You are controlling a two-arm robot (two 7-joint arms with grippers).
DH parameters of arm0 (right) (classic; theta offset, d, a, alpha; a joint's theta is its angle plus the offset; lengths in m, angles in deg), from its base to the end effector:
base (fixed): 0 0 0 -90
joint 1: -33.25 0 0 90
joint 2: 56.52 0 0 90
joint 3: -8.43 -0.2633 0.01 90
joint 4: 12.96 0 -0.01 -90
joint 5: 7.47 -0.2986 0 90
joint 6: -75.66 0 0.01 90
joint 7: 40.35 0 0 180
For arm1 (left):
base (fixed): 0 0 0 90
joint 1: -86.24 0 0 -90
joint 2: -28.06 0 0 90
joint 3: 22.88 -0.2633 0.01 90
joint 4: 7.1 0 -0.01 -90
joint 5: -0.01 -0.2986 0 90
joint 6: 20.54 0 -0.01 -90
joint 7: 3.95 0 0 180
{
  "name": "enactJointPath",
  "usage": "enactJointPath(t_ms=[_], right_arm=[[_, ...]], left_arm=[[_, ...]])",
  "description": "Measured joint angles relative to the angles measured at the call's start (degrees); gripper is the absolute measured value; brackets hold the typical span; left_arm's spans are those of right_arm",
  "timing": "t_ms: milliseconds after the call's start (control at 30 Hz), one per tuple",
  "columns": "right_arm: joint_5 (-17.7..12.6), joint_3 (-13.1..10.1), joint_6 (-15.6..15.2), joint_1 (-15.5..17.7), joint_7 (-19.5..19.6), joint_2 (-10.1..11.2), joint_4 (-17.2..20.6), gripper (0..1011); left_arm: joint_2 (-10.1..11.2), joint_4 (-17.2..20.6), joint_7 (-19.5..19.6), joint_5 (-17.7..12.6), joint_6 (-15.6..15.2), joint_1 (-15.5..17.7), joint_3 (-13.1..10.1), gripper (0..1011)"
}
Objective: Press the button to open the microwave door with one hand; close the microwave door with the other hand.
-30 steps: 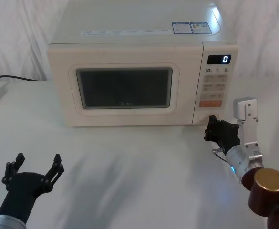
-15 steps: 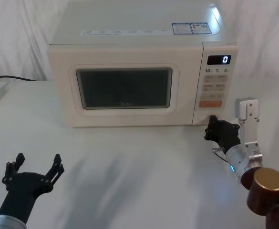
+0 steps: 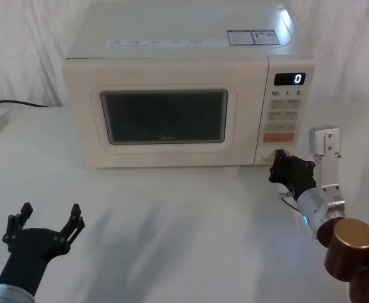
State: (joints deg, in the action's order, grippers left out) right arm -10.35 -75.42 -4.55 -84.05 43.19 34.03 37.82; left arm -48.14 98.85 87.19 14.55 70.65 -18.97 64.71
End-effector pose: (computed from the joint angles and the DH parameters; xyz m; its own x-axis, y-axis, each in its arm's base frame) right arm 0.4286 0.0216 -0.3021 0.1920 -0.9814 0.0039 0.9806 0.1917 -0.0407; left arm 0.2496 0.0322 -0.2602 0.1244 0.9917 -0.0327 -0.9921 0.1239 -0.0176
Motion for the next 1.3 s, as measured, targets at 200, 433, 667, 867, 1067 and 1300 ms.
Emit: enactJointPath(t_ms=[200, 433, 667, 867, 1067, 1300], right_arm=[[0.20, -0.06, 0.28, -0.28, 0.08, -0.09, -0.43, 0], [0.34, -0.15, 0.48, -0.66, 0.13, -0.16, -1.10, 0], [0.38, -0.31, 0.52, -0.85, 0.17, -0.19, -1.52, 0], [0.39, -0.41, 0.86, -1.23, 0.17, -0.34, -2.16, 0], [0.46, -0.44, 1.31, -1.77, 0.21, -0.51, -3.06, 0], [0.67, -0.44, 1.41, -2.03, 0.39, -0.62, -3.57, 0]], left_arm=[[0.00, 0.00, 0.00, 0.00, 0.00, 0.00, 0.00, 1001], [0.00, 0.00, 0.00, 0.00, 0.00, 0.00, 0.00, 1001], [0.00, 0.00, 0.00, 0.00, 0.00, 0.00, 0.00, 1001], [0.00, 0.00, 0.00, 0.00, 0.00, 0.00, 0.00, 1001], [0.00, 0.00, 0.00, 0.00, 0.00, 0.00, 0.00, 1001], [0.00, 0.00, 0.00, 0.00, 0.00, 0.00, 0.00, 1001]])
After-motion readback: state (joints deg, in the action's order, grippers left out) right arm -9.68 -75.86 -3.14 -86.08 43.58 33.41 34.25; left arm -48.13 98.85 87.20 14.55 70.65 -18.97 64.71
